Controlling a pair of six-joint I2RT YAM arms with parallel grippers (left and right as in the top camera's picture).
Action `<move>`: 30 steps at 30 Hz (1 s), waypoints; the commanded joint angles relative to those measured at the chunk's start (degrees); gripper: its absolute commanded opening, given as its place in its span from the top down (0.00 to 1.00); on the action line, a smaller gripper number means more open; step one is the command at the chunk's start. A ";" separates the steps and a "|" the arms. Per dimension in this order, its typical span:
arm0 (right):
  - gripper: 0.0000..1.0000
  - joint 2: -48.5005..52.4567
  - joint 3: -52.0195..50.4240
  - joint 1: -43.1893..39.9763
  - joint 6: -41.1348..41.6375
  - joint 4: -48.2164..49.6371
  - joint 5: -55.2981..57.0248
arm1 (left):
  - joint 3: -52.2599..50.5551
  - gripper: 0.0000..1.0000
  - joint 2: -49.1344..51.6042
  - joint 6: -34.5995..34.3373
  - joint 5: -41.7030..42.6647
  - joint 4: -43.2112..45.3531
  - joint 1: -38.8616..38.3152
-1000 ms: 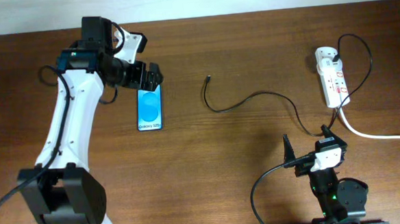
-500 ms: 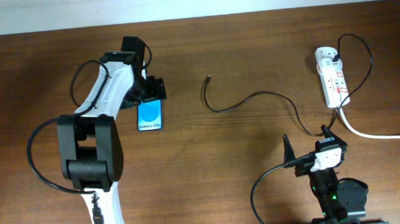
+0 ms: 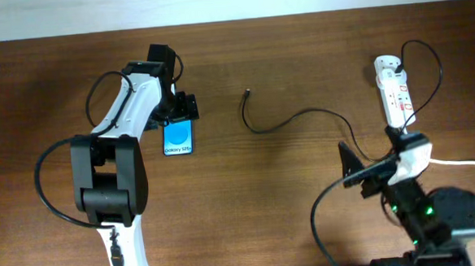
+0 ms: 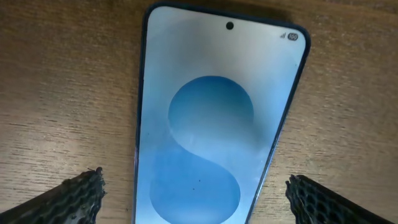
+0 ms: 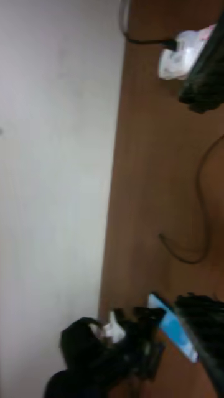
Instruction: Plug charger to phone and switch on socket
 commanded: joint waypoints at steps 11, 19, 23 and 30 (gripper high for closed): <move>0.02 30.99 43.71 -0.33 0.33 -33.20 -16.74 | 0.42 0.01 3.63 10.27 -0.59 0.31 0.11; 0.02 37.92 43.71 -0.33 0.33 -36.89 -17.03 | 0.39 0.01 5.18 6.93 1.40 1.03 0.09; 0.02 38.42 43.71 -0.33 -0.81 -37.44 -16.96 | 0.35 0.05 5.77 5.38 1.38 1.49 -0.07; 0.02 38.42 43.71 -0.33 -0.76 -38.77 -16.96 | 0.35 0.11 8.09 2.99 1.42 1.44 -1.44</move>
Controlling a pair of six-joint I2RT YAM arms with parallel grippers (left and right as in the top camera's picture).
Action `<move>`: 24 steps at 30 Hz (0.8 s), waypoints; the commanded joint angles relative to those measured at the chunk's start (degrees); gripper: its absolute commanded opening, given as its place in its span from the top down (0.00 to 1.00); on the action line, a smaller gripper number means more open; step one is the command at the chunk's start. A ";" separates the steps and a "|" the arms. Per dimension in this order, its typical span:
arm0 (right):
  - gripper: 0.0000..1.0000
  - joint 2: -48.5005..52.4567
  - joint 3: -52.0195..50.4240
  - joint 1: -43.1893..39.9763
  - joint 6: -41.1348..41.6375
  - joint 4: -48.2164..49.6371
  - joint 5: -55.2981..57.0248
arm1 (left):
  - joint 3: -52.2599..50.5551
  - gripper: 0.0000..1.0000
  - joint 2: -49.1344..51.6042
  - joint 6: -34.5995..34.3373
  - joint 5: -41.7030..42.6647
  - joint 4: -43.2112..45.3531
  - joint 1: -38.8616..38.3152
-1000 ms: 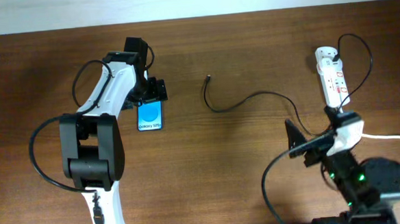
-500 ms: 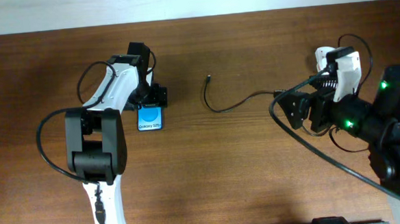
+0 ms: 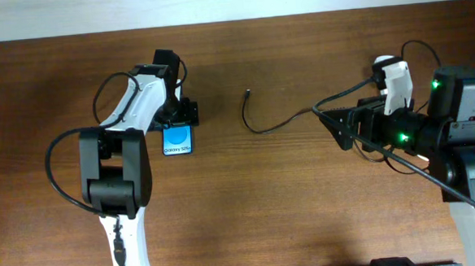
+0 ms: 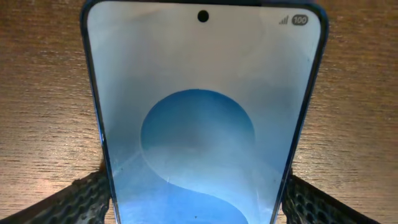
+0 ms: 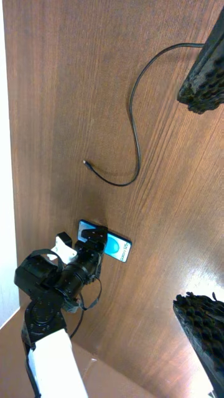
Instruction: Plug charger to phone and switch on socket
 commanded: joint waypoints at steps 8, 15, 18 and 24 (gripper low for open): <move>0.02 2.19 0.98 -0.33 -0.35 -0.70 -0.96 | -0.39 0.34 3.74 -3.15 1.68 0.28 -0.90; 0.02 4.13 0.98 -0.33 -0.33 -0.28 -0.96 | 8.98 0.32 3.72 -3.76 4.76 -8.07 -0.83; 0.02 4.13 0.98 -0.33 -0.28 1.33 -1.01 | 19.15 0.47 3.72 -3.76 11.63 -14.97 -0.83; 0.01 4.20 0.98 -0.33 6.16 4.33 -1.14 | 25.05 1.00 3.72 -13.66 29.38 -17.33 -0.68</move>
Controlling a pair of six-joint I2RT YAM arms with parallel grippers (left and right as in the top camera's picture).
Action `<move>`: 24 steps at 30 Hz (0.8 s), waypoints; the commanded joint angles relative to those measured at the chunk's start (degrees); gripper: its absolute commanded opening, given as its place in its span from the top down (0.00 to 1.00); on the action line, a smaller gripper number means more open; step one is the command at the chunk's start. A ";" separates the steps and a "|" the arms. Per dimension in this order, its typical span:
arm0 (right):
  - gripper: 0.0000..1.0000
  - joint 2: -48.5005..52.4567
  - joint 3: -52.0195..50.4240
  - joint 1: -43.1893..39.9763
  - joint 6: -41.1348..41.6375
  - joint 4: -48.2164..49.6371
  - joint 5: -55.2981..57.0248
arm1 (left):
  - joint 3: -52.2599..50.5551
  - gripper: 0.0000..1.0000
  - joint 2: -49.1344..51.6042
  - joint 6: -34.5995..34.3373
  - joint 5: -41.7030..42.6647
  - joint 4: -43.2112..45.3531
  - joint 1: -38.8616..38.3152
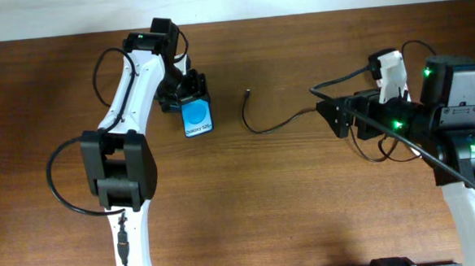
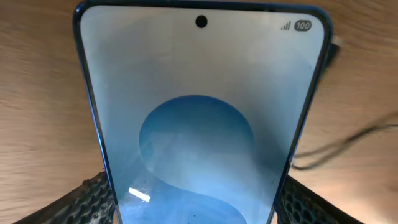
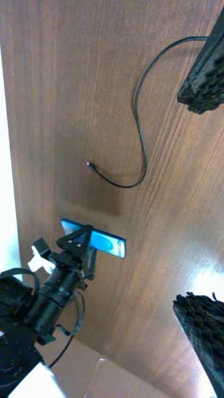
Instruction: Plug charger to phone and switch on socket
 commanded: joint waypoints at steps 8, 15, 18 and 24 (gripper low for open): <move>0.04 5.66 0.94 -0.33 16.55 0.72 1.73 | 2.14 1.00 -0.52 -16.31 35.98 -0.09 0.63; 0.08 9.68 0.94 -0.33 16.52 0.22 4.76 | 2.14 1.00 -0.52 -21.77 57.18 -3.39 0.63; 0.08 9.68 0.94 -0.33 16.52 0.20 4.98 | 2.14 1.00 -0.52 -27.98 57.77 -4.13 0.63; 0.08 9.68 0.94 -0.33 16.52 0.11 4.98 | 2.14 1.00 -0.52 -47.01 62.47 -4.13 0.63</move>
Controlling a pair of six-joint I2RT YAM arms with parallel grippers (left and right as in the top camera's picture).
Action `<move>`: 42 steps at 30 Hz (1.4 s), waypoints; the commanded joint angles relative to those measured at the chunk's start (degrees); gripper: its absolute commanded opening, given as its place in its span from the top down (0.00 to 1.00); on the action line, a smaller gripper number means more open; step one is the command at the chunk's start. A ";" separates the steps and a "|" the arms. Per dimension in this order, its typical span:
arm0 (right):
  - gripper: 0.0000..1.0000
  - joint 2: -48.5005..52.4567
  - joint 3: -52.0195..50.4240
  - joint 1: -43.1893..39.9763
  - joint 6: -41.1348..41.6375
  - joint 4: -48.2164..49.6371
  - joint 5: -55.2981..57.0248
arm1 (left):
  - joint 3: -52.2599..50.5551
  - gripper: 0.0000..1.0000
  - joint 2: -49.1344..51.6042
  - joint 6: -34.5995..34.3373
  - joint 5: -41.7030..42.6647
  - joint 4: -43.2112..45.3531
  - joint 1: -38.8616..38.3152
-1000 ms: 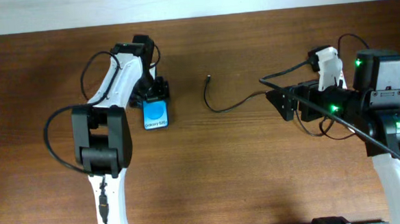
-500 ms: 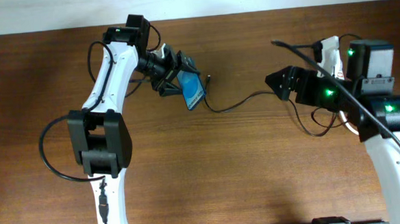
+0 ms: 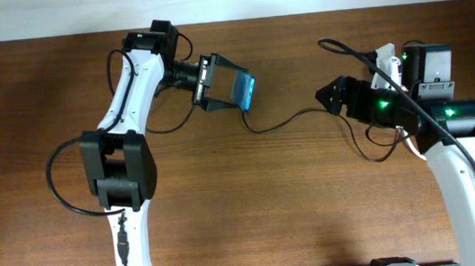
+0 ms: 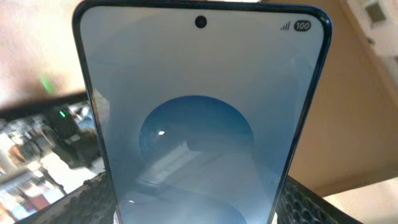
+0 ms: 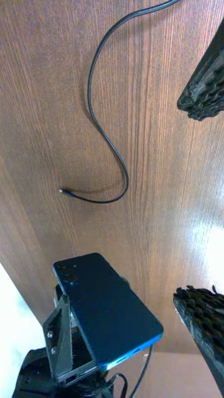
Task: Plug charger to phone and switch on socket
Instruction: 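Bring the phone to the right gripper and grip its edge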
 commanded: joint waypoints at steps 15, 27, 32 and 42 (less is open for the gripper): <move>0.16 9.53 0.94 14.80 7.48 12.15 2.08 | 1.66 1.00 -0.52 -18.18 -26.77 -3.72 -2.05; 0.49 19.41 0.94 24.28 22.47 19.87 6.08 | 1.66 1.00 -0.52 -18.12 -27.06 -7.50 -3.30; 0.55 21.55 0.94 27.23 25.44 21.64 6.14 | 1.64 1.00 -0.52 -18.12 -27.17 -6.23 -4.87; 0.71 24.52 0.94 28.96 28.39 20.83 6.56 | 1.66 1.00 -0.52 -17.25 -27.17 -6.25 -5.07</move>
